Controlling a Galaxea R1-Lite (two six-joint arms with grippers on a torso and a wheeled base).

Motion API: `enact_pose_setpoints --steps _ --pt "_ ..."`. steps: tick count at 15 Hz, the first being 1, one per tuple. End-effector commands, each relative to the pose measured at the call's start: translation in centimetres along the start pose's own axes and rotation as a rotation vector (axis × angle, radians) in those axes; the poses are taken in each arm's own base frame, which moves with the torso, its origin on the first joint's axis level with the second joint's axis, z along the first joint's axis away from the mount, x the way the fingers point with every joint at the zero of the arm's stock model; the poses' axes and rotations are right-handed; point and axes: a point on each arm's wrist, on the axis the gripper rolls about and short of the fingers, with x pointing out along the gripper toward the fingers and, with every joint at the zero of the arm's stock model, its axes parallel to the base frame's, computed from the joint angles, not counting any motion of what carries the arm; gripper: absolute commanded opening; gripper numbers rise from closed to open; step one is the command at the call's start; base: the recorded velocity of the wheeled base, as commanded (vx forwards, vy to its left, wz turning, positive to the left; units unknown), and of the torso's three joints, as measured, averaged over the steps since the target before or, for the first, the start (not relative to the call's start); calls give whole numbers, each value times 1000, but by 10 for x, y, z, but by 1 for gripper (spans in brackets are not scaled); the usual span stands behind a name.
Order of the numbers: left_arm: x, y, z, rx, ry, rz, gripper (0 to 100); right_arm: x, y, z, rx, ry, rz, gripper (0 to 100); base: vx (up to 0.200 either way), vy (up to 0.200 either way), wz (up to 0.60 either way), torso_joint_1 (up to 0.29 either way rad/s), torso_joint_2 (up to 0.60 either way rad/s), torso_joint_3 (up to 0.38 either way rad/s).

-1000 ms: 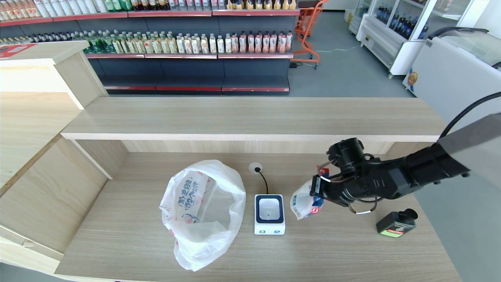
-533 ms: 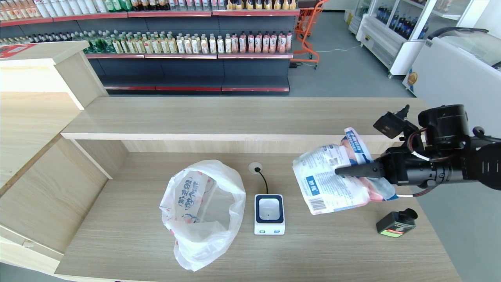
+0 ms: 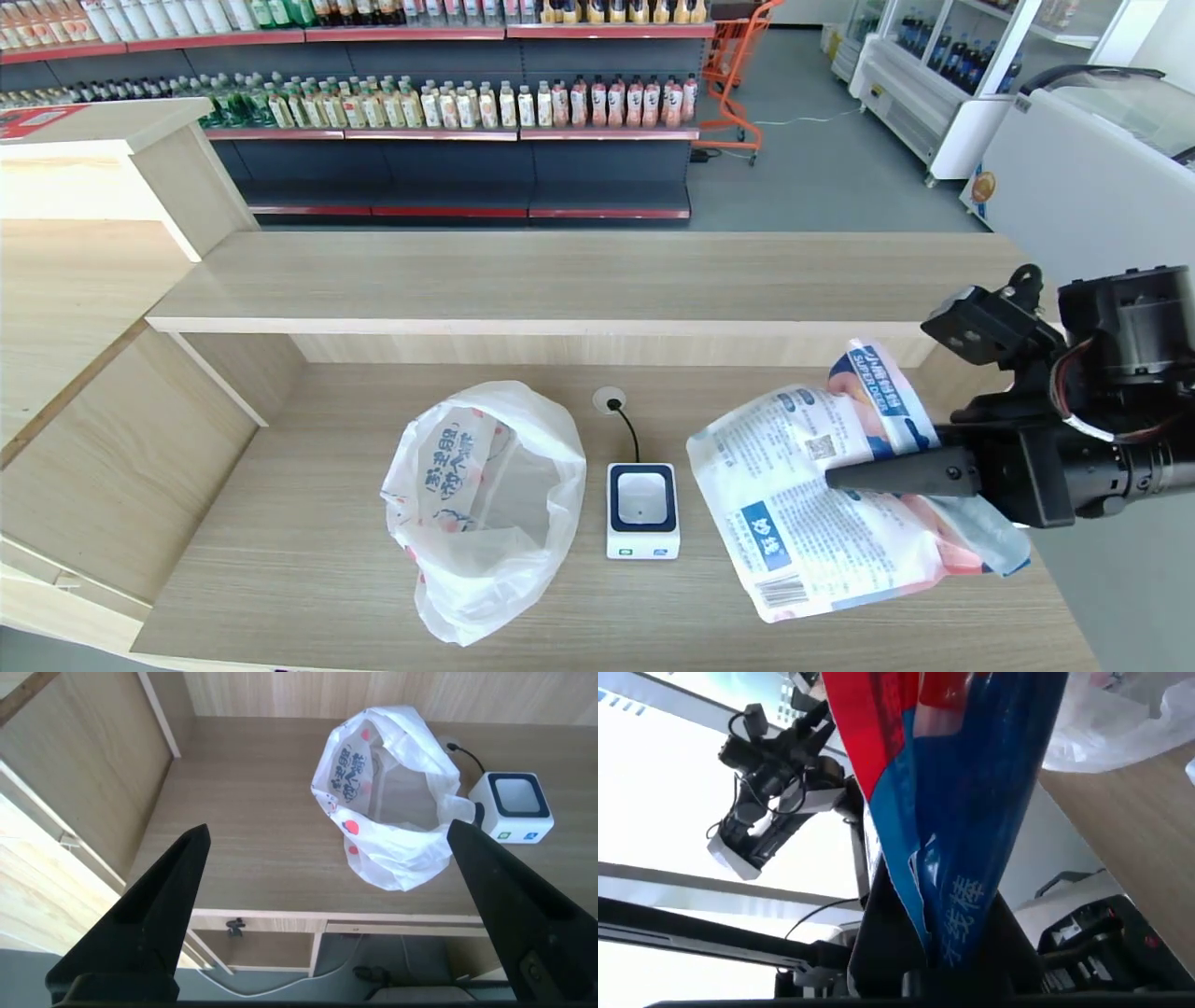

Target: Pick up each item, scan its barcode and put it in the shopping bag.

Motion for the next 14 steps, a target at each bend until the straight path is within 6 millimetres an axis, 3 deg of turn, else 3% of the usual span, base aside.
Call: enact_pose_setpoints --steps 1,14 --pt "0 0 0 0 -1 0 100 6 6 -12 9 24 -22 0 0 0 0 0 0 0" --pt "0 0 0 0 -1 0 100 28 16 -35 105 125 44 0 0 0 0 0 0 0"
